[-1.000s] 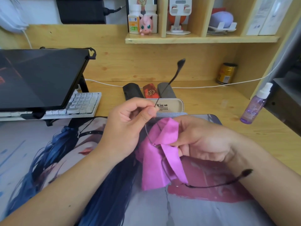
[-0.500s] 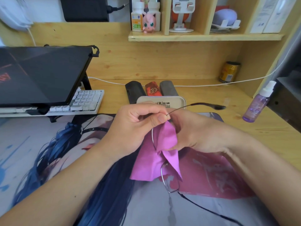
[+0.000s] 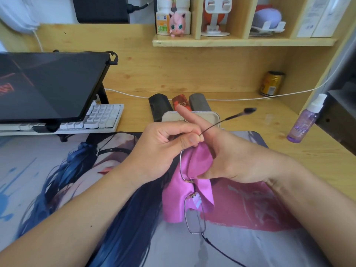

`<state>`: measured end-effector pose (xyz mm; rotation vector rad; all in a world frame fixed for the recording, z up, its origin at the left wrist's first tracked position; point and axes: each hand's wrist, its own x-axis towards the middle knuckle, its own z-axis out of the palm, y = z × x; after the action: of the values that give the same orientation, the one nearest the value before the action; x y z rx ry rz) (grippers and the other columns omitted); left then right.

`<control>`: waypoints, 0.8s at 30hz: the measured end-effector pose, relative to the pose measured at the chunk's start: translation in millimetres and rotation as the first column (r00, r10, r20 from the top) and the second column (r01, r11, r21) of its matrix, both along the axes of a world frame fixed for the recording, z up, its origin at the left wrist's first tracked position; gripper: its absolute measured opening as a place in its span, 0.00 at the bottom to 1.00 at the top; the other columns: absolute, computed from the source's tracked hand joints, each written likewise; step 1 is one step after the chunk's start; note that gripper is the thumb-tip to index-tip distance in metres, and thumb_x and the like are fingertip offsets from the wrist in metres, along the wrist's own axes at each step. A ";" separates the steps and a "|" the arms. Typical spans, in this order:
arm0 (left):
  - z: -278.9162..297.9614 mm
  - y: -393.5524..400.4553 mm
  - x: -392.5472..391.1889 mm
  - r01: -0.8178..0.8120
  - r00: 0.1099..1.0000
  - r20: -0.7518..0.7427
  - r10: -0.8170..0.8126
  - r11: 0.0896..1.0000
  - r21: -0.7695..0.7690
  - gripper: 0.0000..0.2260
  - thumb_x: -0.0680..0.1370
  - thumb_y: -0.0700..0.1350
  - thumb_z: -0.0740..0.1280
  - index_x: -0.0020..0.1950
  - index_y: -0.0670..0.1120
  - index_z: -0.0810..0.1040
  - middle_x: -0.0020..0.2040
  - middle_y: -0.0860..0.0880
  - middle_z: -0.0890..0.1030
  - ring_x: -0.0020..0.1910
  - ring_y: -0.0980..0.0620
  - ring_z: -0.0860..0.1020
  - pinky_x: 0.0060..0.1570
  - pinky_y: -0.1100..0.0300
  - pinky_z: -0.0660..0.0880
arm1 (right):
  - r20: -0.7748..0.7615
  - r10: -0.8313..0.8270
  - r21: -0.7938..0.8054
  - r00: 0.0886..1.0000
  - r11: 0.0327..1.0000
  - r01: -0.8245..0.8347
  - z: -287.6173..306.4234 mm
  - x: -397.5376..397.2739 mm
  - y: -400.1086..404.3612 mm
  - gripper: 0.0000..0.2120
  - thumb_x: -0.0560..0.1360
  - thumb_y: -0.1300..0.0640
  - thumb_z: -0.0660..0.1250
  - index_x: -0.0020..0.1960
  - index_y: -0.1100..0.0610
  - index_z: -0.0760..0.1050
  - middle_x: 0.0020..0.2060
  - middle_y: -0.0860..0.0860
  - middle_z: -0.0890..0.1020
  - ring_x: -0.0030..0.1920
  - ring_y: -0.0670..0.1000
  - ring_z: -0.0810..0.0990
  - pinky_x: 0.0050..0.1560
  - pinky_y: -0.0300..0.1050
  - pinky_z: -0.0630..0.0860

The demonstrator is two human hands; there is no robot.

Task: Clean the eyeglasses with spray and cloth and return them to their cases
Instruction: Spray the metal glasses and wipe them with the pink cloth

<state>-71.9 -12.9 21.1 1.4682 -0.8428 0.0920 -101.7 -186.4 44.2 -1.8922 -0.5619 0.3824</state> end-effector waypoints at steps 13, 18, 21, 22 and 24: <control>-0.6 -3.2 0.5 -0.176 0.984 -0.033 0.174 0.983 -0.053 0.04 0.75 0.45 0.70 0.45 0.48 0.84 0.39 0.59 0.83 0.41 0.61 0.79 0.45 0.68 0.73 | -0.200 -0.232 0.505 0.952 0.808 0.303 -16.8 4.5 14.8 0.42 0.67 0.72 0.73 0.75 0.45 0.66 0.50 0.67 0.78 0.50 0.59 0.78 0.53 0.59 0.78; 1.2 4.5 5.5 -0.269 0.960 0.056 0.274 0.959 -0.088 0.05 0.78 0.44 0.68 0.48 0.50 0.83 0.42 0.60 0.84 0.44 0.61 0.80 0.49 0.66 0.74 | -0.328 -0.335 0.591 0.883 0.657 0.468 -10.3 7.3 10.7 0.26 0.71 0.76 0.68 0.65 0.57 0.76 0.47 0.60 0.81 0.46 0.56 0.81 0.50 0.50 0.81; 5.2 20.3 14.1 -0.362 0.921 0.097 0.377 0.921 -0.143 0.08 0.80 0.42 0.69 0.44 0.53 0.84 0.42 0.59 0.83 0.44 0.56 0.79 0.51 0.58 0.76 | -0.361 -0.167 0.540 0.918 0.765 0.351 1.6 11.7 -16.3 0.20 0.70 0.69 0.71 0.61 0.60 0.78 0.40 0.54 0.81 0.38 0.51 0.80 0.41 0.44 0.81; 6.2 25.9 17.5 -0.389 0.908 0.097 0.408 0.906 -0.168 0.08 0.80 0.42 0.69 0.45 0.54 0.85 0.43 0.59 0.84 0.44 0.56 0.79 0.51 0.56 0.76 | -0.367 -0.105 0.487 0.924 0.825 0.287 4.4 12.2 -24.9 0.19 0.70 0.68 0.72 0.60 0.60 0.79 0.39 0.54 0.81 0.36 0.50 0.80 0.39 0.43 0.82; 9.0 32.7 20.9 -0.434 0.883 0.105 0.458 0.881 -0.188 0.08 0.79 0.41 0.69 0.48 0.53 0.85 0.42 0.61 0.84 0.44 0.59 0.80 0.52 0.61 0.76 | -0.388 -0.003 0.385 0.921 0.908 0.165 6.6 11.9 -35.6 0.18 0.72 0.69 0.73 0.61 0.60 0.80 0.41 0.58 0.80 0.37 0.52 0.80 0.38 0.44 0.83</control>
<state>-51.0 19.8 30.1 1.4920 -0.5801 0.6108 -89.7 -222.0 50.8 -1.3810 -0.2669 0.5156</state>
